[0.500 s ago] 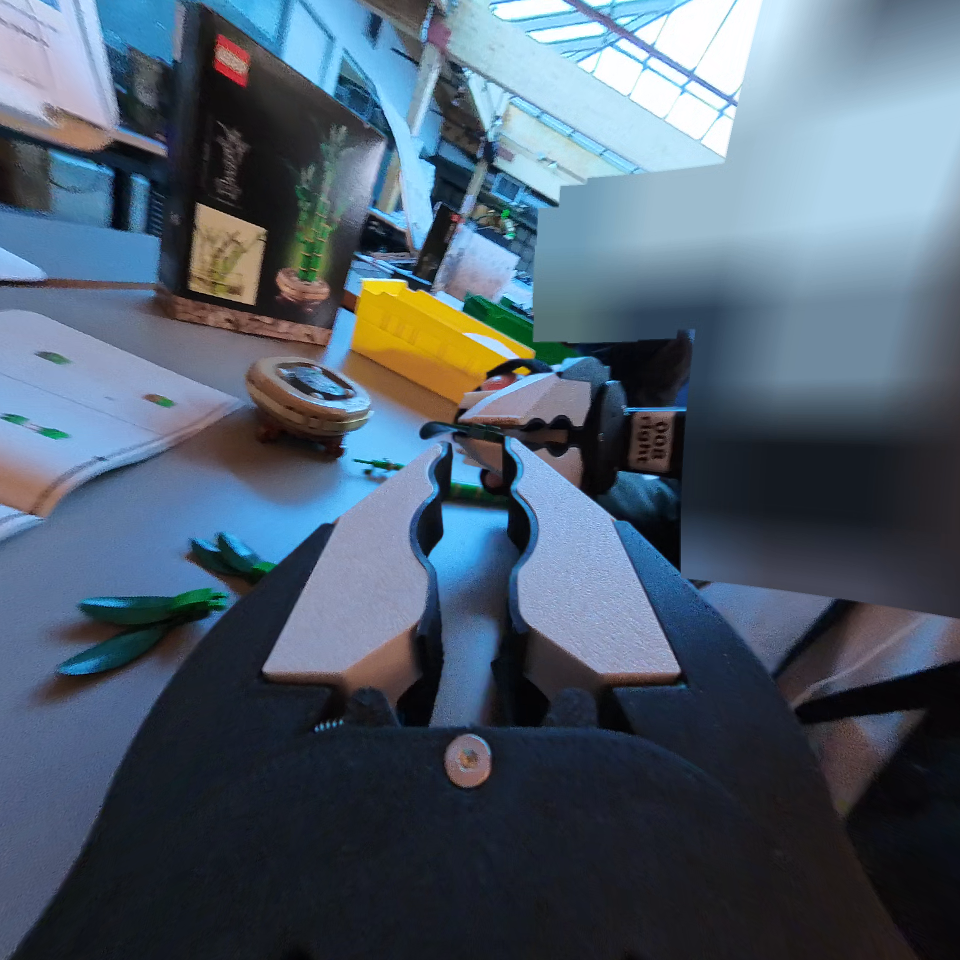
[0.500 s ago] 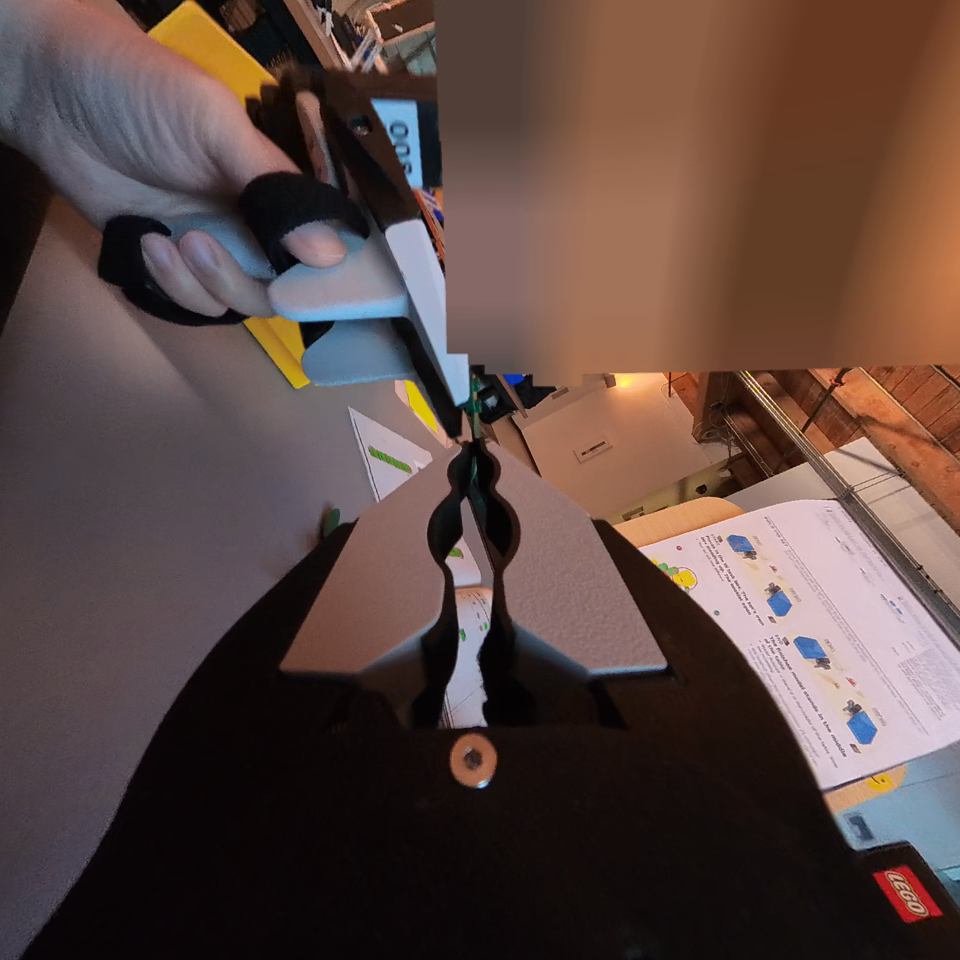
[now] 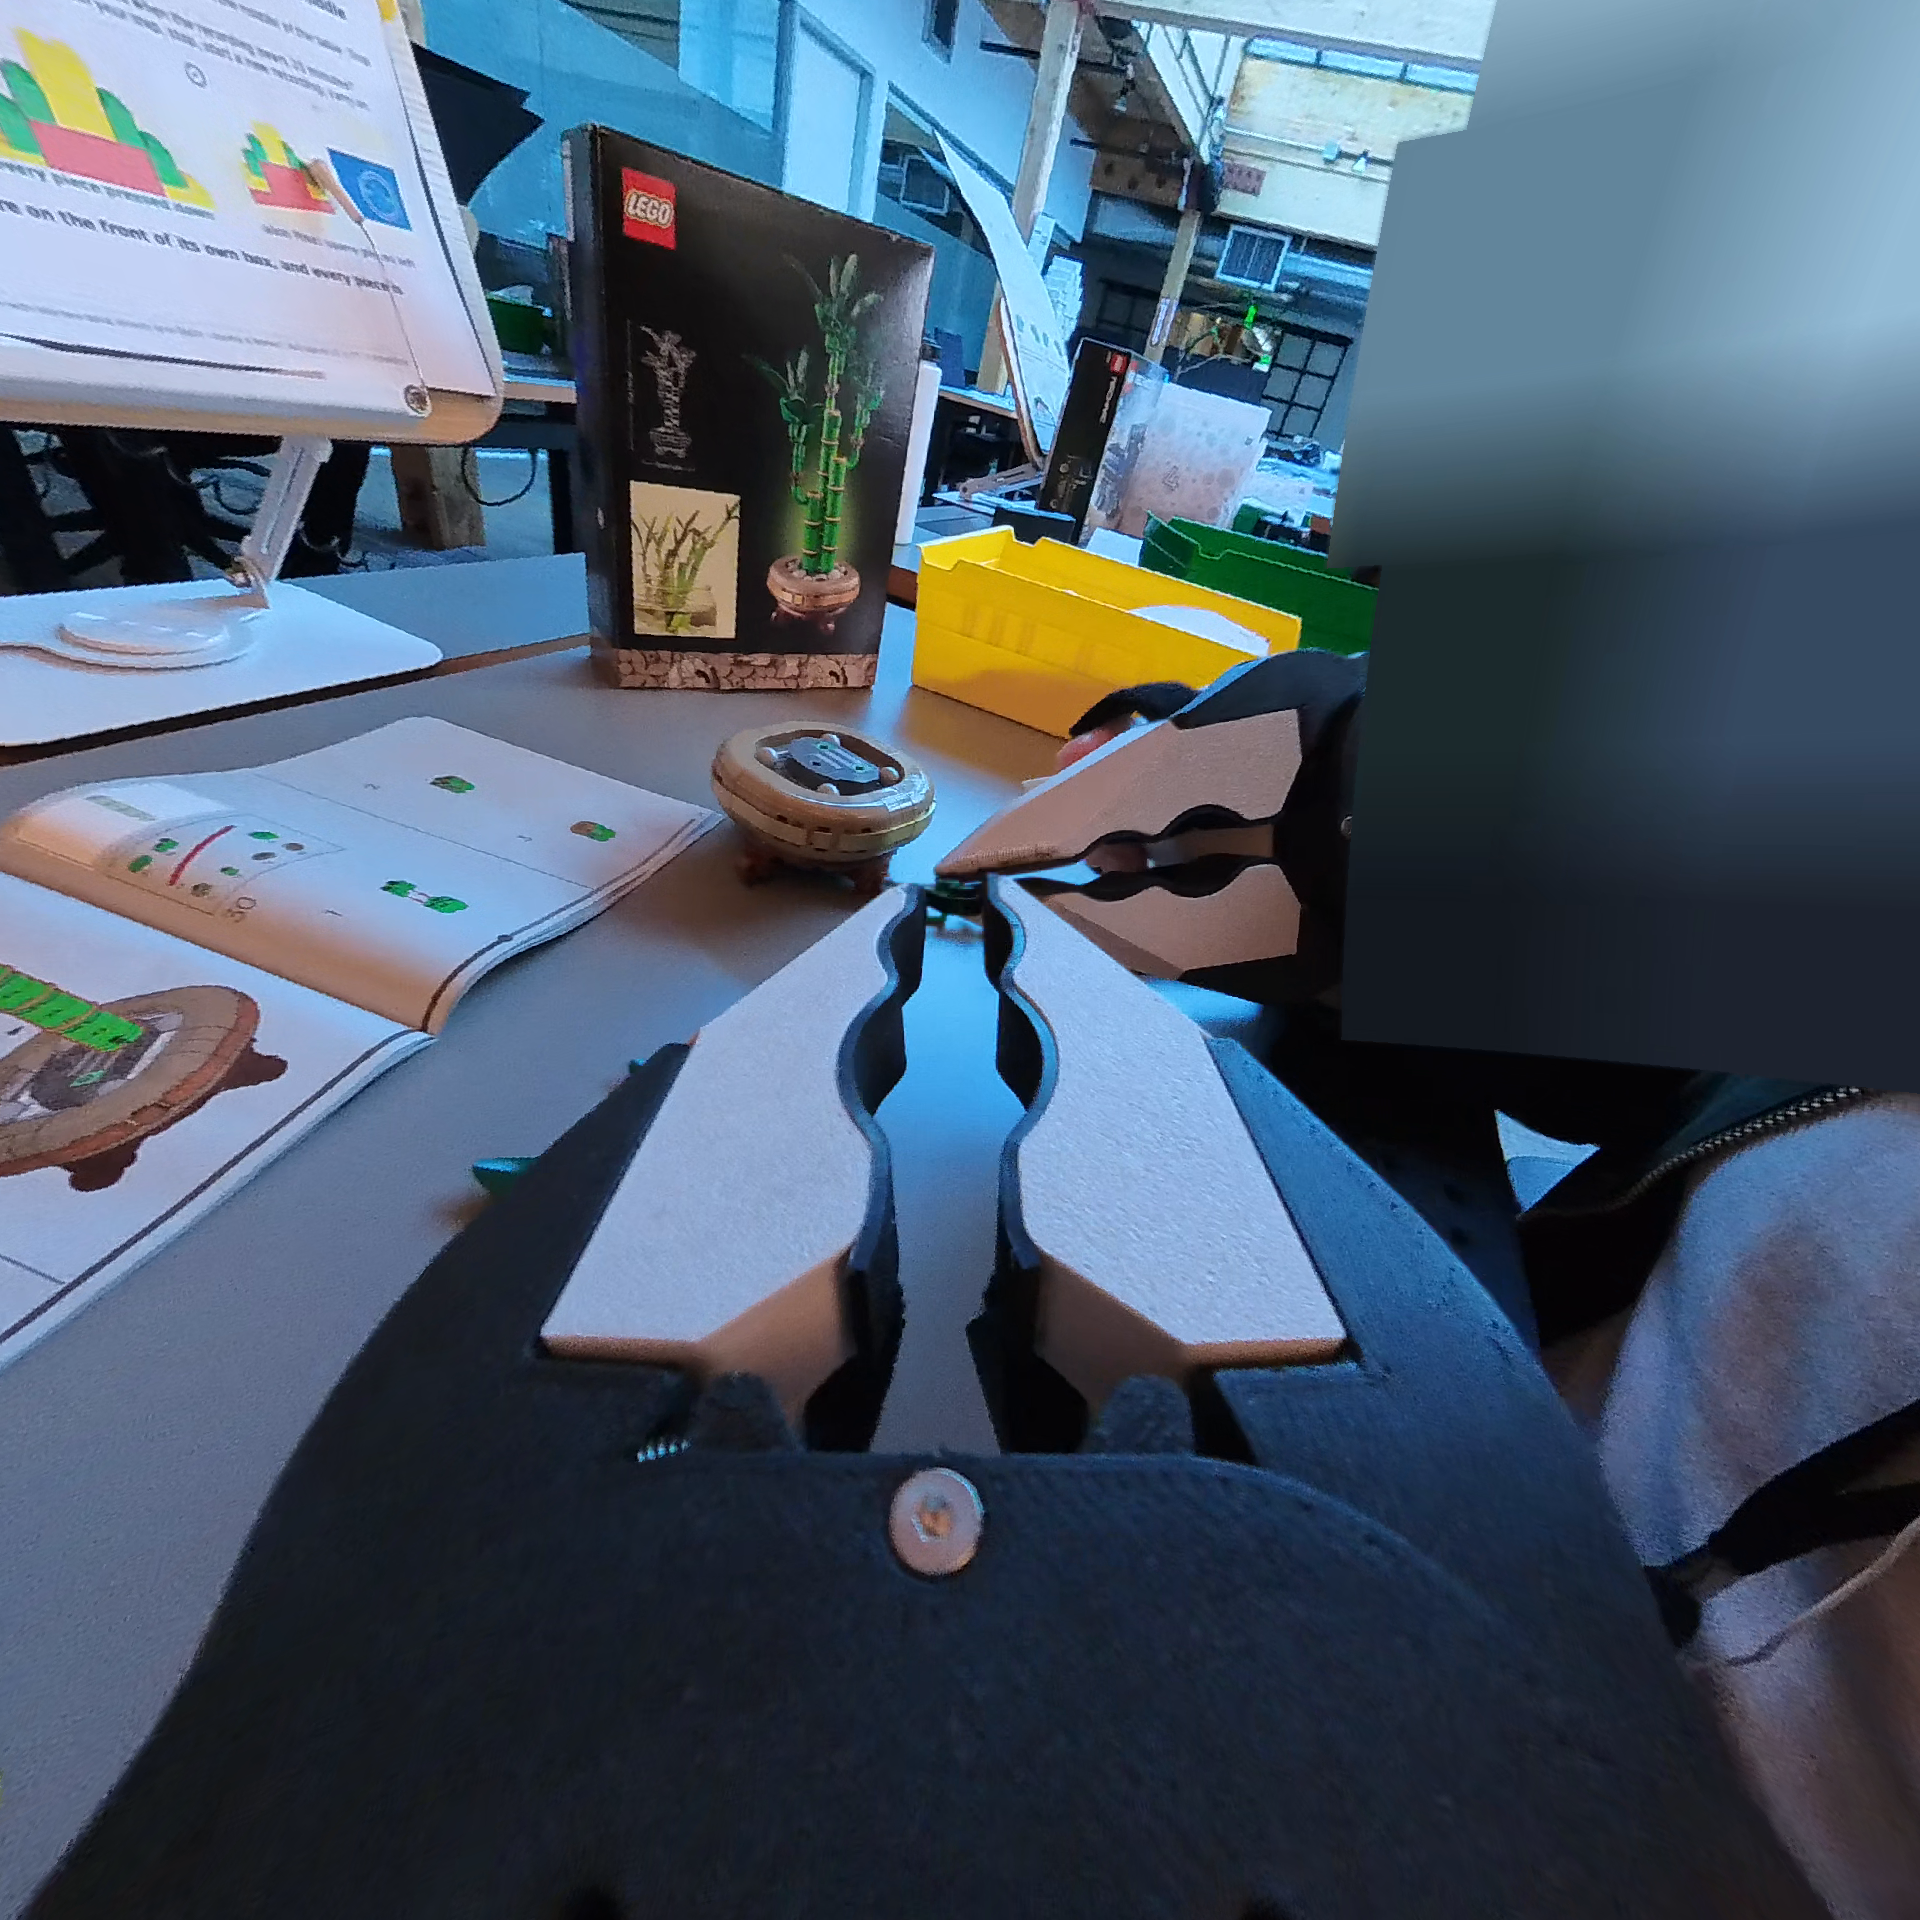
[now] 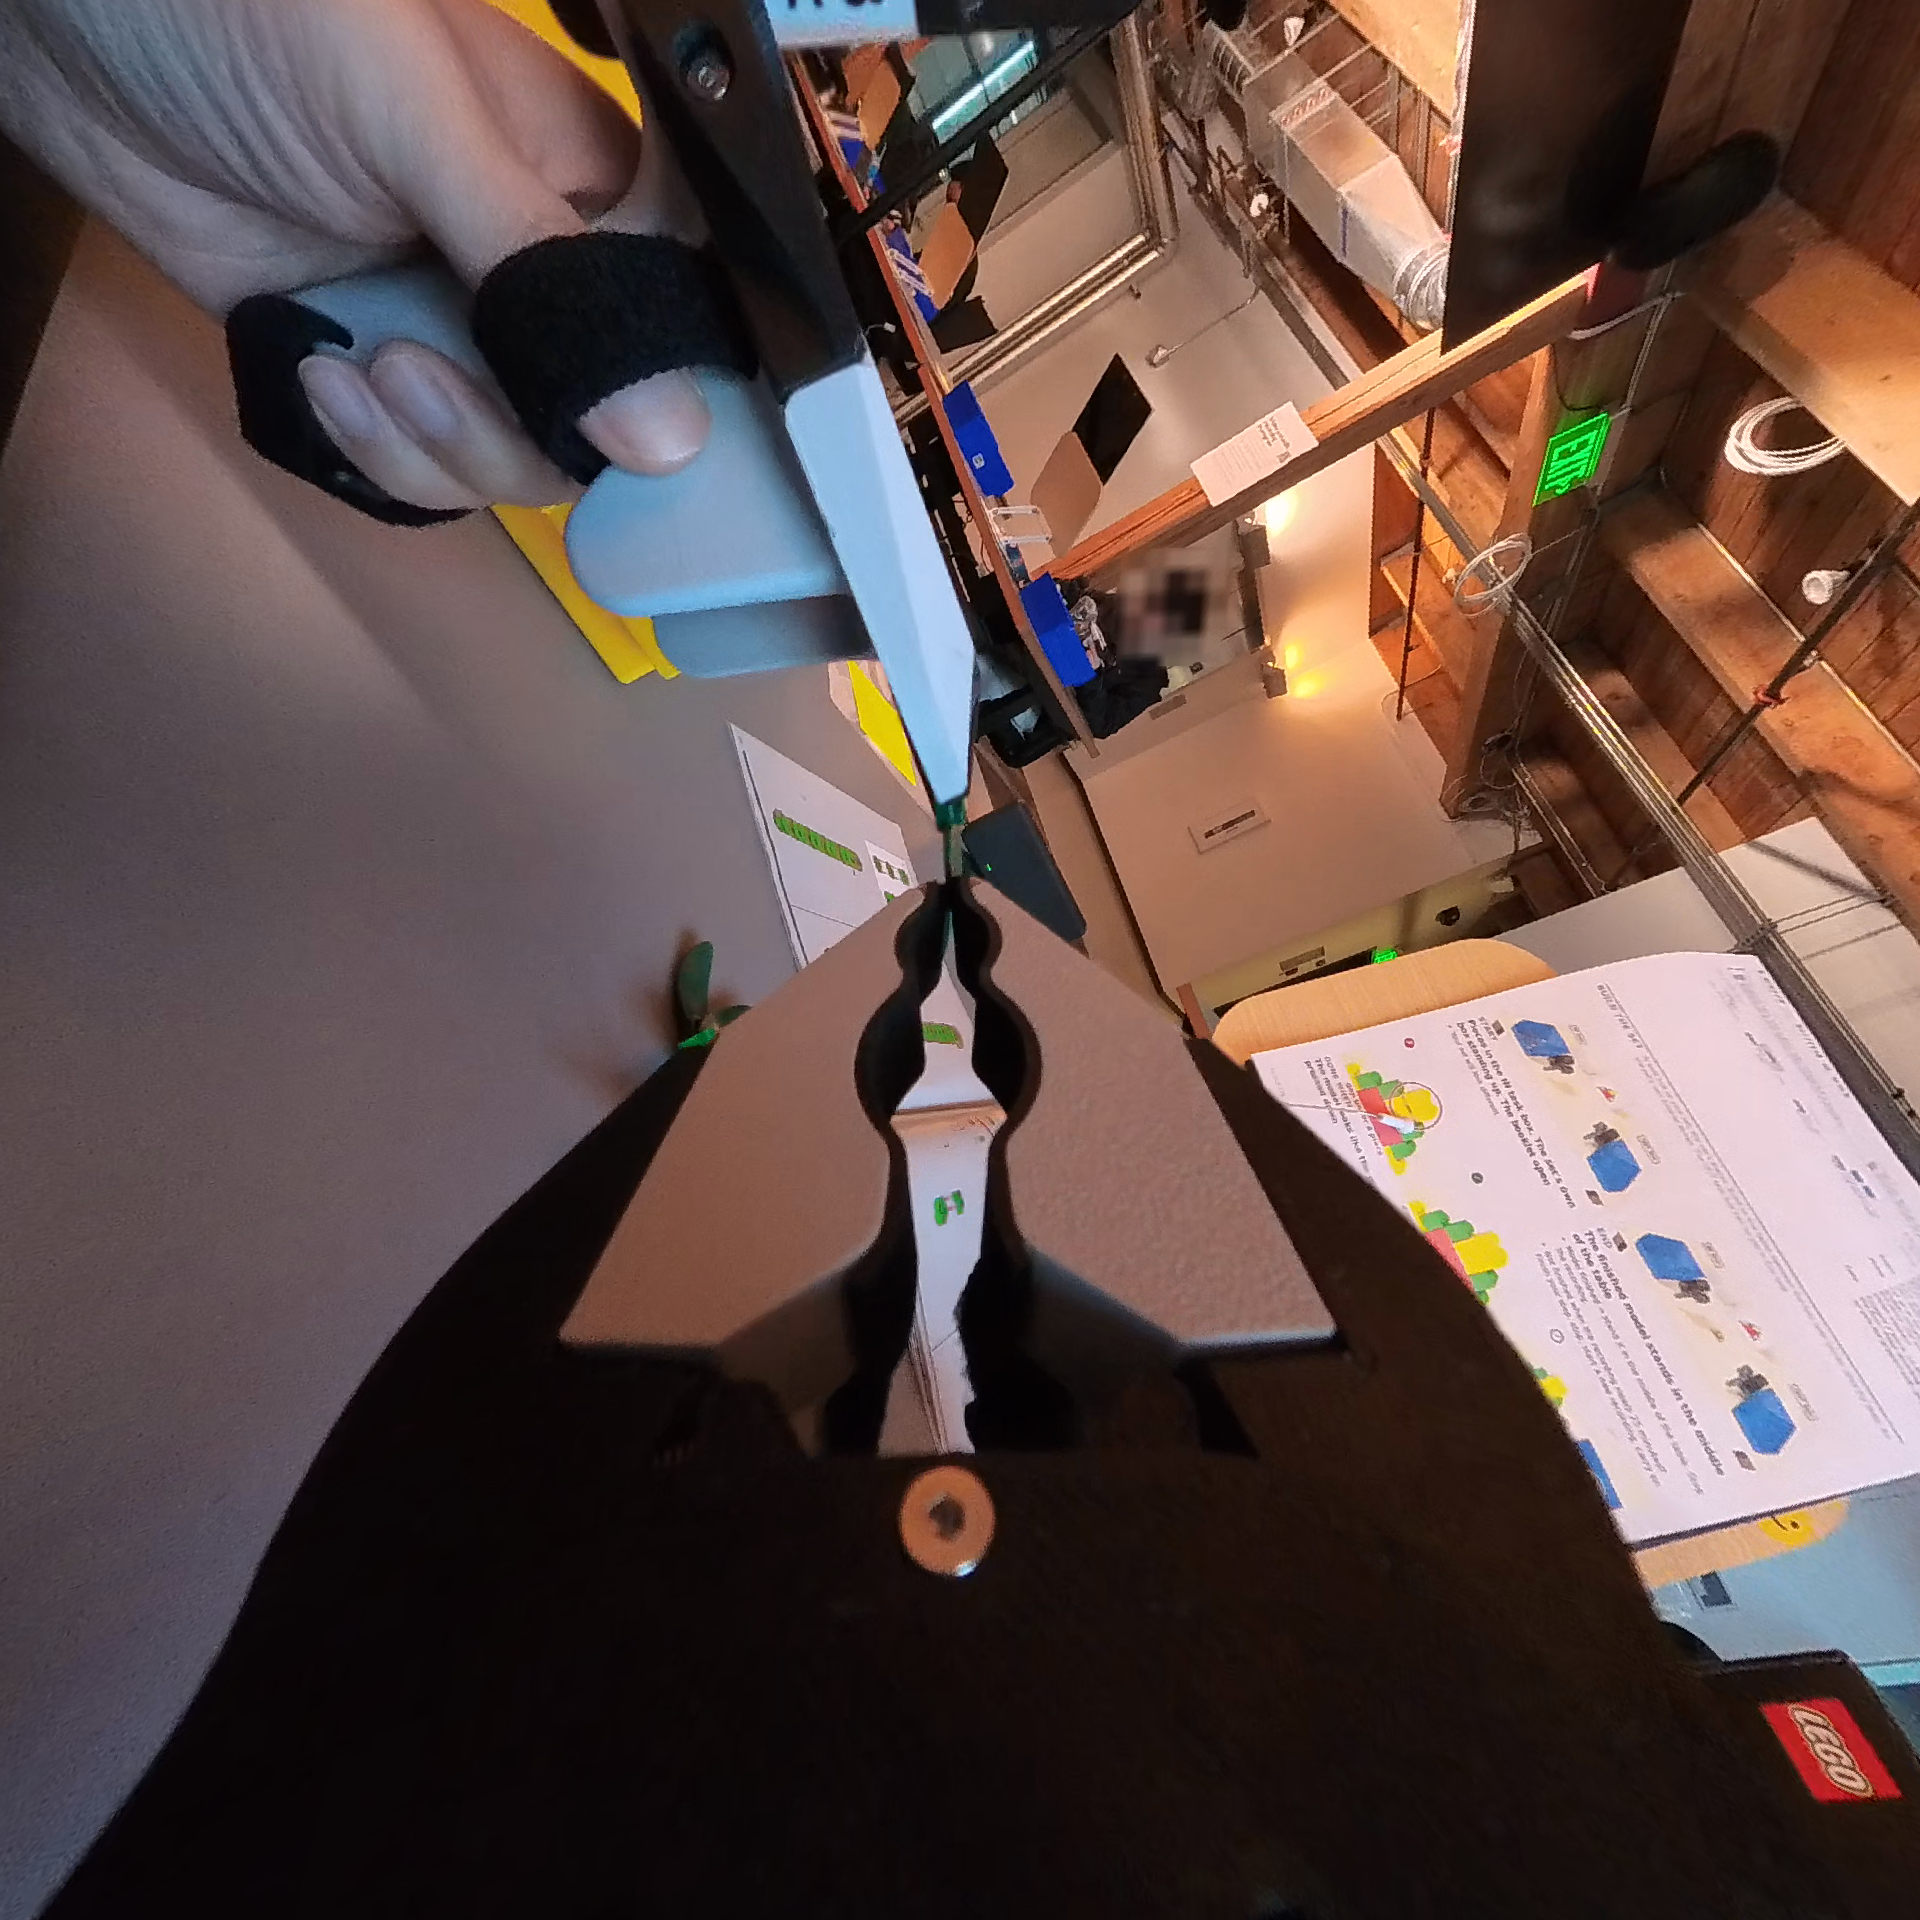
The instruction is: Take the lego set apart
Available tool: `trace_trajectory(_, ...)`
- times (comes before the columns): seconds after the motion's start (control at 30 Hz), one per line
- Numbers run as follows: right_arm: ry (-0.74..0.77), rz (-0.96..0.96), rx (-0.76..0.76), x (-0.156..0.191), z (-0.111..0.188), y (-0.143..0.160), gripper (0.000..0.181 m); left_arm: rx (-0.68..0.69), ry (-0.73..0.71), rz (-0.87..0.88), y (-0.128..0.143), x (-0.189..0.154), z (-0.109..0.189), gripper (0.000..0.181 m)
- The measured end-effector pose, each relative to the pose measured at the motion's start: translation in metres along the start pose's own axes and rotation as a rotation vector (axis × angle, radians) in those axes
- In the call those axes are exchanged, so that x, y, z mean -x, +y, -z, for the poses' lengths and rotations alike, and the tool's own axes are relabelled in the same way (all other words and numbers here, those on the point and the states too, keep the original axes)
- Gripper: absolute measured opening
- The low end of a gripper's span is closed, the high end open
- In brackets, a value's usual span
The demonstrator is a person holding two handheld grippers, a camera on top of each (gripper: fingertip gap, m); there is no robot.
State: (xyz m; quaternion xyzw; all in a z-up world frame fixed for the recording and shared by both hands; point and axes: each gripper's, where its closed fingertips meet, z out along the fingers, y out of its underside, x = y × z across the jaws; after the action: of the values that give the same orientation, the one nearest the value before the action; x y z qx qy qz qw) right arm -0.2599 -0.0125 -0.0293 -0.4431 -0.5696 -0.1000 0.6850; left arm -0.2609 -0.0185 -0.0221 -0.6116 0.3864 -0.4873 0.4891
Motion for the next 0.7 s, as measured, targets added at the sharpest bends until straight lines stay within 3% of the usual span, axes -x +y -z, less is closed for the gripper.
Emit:
trace_trajectory(0.27, 0.026, 0.000, 0.014, -0.003, 0.000, 0.002, 0.001, 0.013, -0.042, -0.013, 0.000, 0.006, 0.002, 0.006)
trace_trajectory(0.37, 0.087, -0.074, 0.035, -0.019, 0.002, 0.009, 0.012, -0.051, -0.047, -0.028, -0.011, 0.007, 0.008, 0.006)
trace_trajectory(0.57, 0.058, -0.224, 0.123, -0.020, -0.001, 0.034, 0.013, -0.103, -0.121, 0.024, -0.018, 0.024, 0.018, 0.006)
trace_trajectory(0.63, 0.039, -0.228, 0.136, -0.016, -0.003, 0.037, 0.012, -0.175, -0.245, 0.016, -0.029, 0.041, 0.033, 0.006)
trace_trajectory(0.7, 0.027, -0.223, 0.118, -0.013, -0.003, 0.033, 0.011, -0.288, -0.671, 0.009, -0.041, 0.092, 0.087, 0.006)
